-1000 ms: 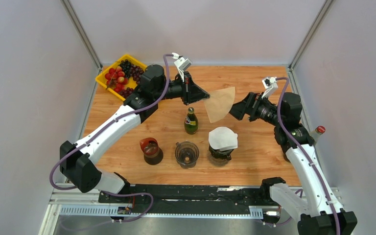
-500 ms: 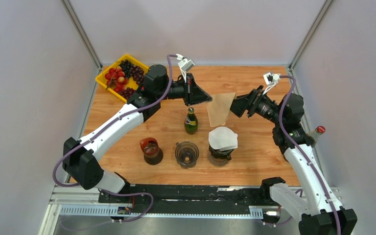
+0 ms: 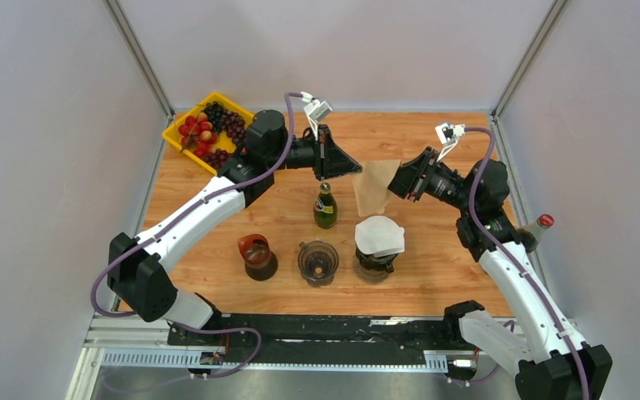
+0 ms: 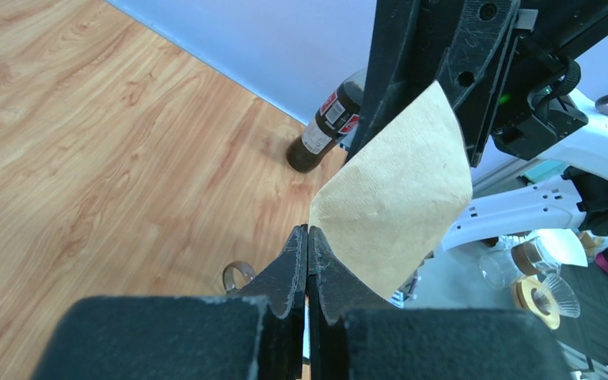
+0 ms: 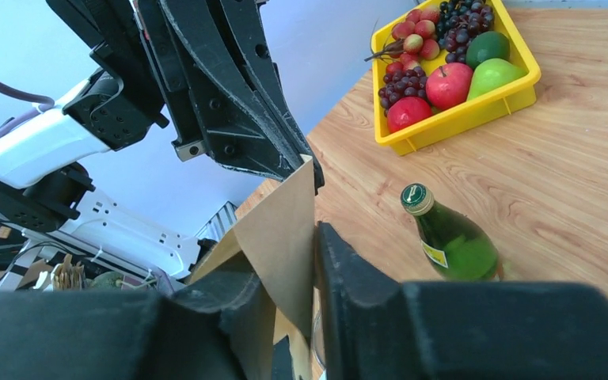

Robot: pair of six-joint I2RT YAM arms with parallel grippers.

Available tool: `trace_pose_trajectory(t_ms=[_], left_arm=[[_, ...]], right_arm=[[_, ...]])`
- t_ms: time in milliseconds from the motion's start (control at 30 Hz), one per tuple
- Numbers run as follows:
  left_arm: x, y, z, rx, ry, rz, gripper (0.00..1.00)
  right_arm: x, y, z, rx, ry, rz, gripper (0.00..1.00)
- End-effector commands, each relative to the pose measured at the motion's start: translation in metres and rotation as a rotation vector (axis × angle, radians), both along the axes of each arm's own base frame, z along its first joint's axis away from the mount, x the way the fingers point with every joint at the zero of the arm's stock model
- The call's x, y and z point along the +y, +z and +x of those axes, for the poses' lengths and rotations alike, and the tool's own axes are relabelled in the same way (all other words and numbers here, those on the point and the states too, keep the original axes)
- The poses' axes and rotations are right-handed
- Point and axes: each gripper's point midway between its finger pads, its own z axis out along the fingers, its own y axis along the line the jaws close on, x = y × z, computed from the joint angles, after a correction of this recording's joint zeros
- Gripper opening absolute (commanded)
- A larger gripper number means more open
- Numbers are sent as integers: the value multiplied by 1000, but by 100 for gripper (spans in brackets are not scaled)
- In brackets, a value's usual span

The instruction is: Place the coffee filter in the dripper

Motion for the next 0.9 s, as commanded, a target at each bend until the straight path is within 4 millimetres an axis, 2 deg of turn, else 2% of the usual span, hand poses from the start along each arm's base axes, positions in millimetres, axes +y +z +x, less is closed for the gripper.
trace_pose_trajectory(t_ms=[0, 67, 133, 200, 233, 267, 300, 333, 433, 467, 500, 600, 767, 867], left_arm=[[-2, 23, -3, -59, -14, -50, 2], [0, 26, -5, -70, -12, -55, 7], [4, 27, -5, -80, 5, -50, 20], [8, 24, -3, -93, 43, -30, 39], [12, 27, -3, -117, 59, -24, 58], [15, 21, 3, -112, 102, -1, 68], [21, 20, 8, -130, 152, 20, 85], [24, 16, 11, -147, 175, 41, 96], [37, 8, 25, -195, 328, 130, 100], [34, 8, 23, -243, 344, 157, 100], [39, 4, 30, -257, 407, 199, 100], [27, 6, 24, -340, 419, 254, 100], [3, -3, 22, -410, 434, 329, 100], [-2, -9, 32, -445, 505, 387, 100]], right_arm=[[1, 10, -2, -43, 1, 12, 22], [0, 8, 3, -22, -27, 6, 9], [-4, 4, 11, 2, -73, -6, 0], [-8, -1, 18, 25, -121, -22, 0], [-10, -3, 21, 37, -142, -27, 0], [-12, -6, 25, 54, -163, -33, 0], [-14, -8, 29, 64, -187, -36, 0], [-18, -16, 33, 109, -219, -50, 0], [-32, -30, 51, 221, -355, -67, 0], [-36, -35, 57, 256, -396, -74, 0], [-38, -38, 60, 286, -423, -84, 0], [-38, -48, 69, 377, -487, -103, 0], [-28, -60, 78, 504, -553, -91, 0], [-22, -62, 79, 521, -573, -84, 0]])
